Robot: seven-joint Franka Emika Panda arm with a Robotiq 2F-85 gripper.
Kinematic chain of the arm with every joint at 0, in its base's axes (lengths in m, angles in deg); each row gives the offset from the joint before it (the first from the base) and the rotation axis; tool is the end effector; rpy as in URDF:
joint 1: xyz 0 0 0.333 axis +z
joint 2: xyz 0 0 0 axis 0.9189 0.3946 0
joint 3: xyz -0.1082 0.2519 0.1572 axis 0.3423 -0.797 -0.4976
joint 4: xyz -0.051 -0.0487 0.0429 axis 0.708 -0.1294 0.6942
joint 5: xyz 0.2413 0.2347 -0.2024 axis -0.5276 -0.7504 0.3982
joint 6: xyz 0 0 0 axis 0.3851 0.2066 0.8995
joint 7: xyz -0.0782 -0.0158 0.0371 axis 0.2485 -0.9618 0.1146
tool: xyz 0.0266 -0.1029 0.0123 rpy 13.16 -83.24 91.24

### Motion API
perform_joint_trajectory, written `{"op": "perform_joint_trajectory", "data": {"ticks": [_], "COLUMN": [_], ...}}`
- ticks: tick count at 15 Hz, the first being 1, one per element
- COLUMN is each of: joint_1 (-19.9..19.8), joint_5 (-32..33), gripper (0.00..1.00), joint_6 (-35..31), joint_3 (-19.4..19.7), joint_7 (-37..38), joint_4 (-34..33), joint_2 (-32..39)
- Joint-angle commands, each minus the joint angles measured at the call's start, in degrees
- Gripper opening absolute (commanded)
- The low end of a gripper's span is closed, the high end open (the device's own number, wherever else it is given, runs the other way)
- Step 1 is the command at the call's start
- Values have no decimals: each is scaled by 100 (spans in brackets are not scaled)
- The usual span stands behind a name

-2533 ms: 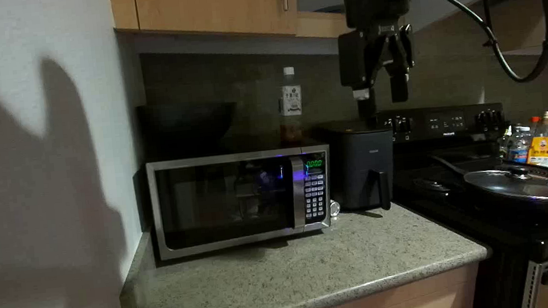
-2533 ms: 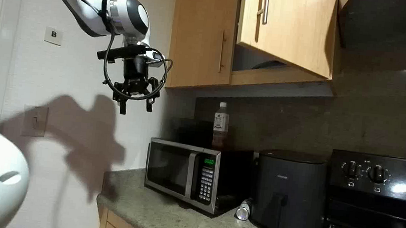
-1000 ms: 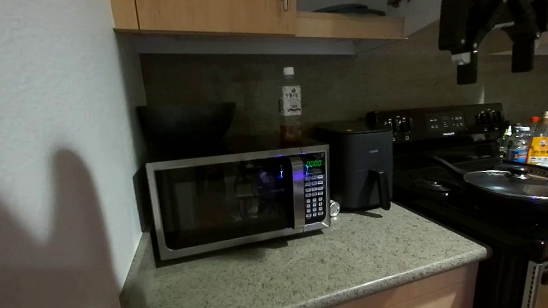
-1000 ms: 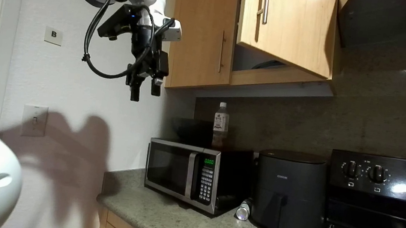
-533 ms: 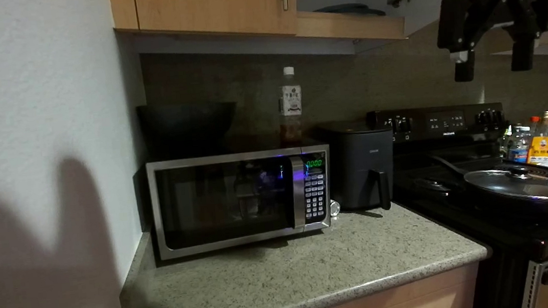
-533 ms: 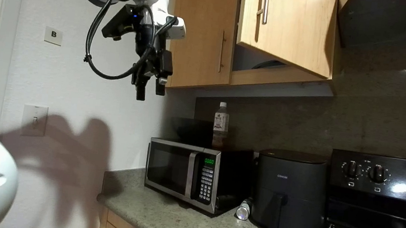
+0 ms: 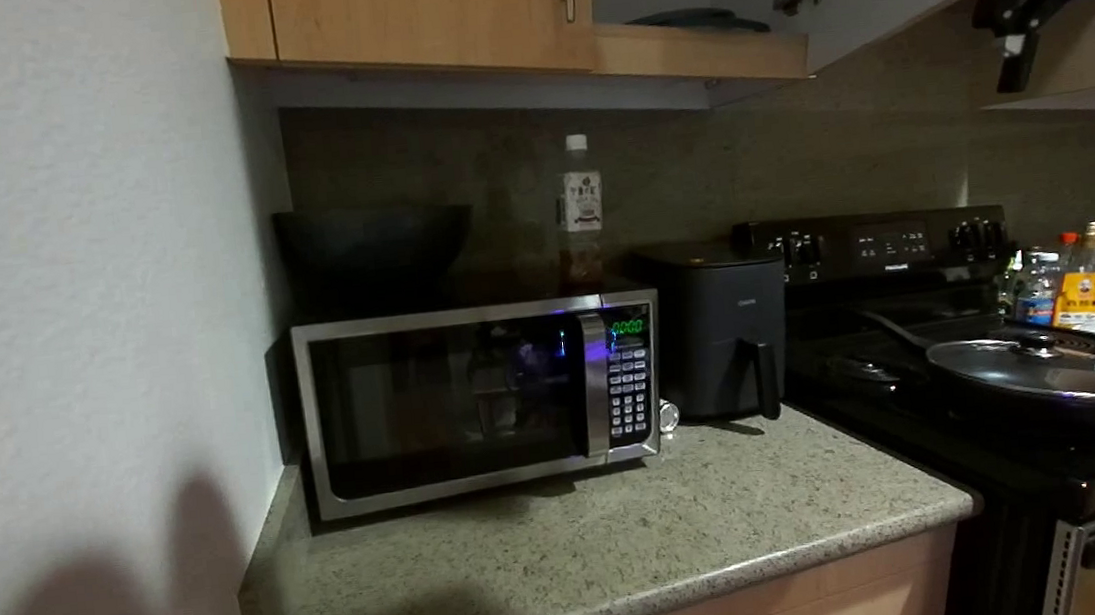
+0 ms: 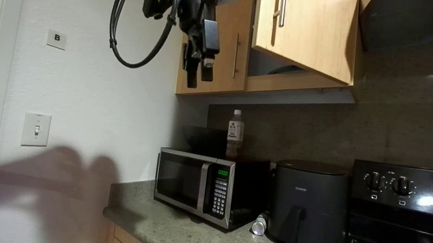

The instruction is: Close the door of the top cabinet

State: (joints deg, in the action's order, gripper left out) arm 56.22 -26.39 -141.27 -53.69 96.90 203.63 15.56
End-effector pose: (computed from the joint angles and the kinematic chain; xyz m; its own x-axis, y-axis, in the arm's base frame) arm 0.3032 -0.0582 0.6614 0.7447 -0.6463 0.1665 -0.6516 -0.7581 -0.0283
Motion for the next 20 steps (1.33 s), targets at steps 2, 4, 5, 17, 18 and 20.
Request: {"op": "perform_joint_trajectory", "data": {"ticks": [2,4,5,17,18,20], "joint_1": [-250,-345,-412,-619,-703,-814], "joint_5": [-58,12,49,24,55,80], "gripper": [100,100,100,100,100,100], "joint_6": [7,-460,-955,-2644,-2818,-2934], "joint_3": [12,-113,-182,-308,-341,-358], "joint_7": [-8,255,430,1333,1478,1649], "joint_4": [-10,113,167,46,69,47], "joint_2": [-118,-192,-194,-26,-14,1]}}
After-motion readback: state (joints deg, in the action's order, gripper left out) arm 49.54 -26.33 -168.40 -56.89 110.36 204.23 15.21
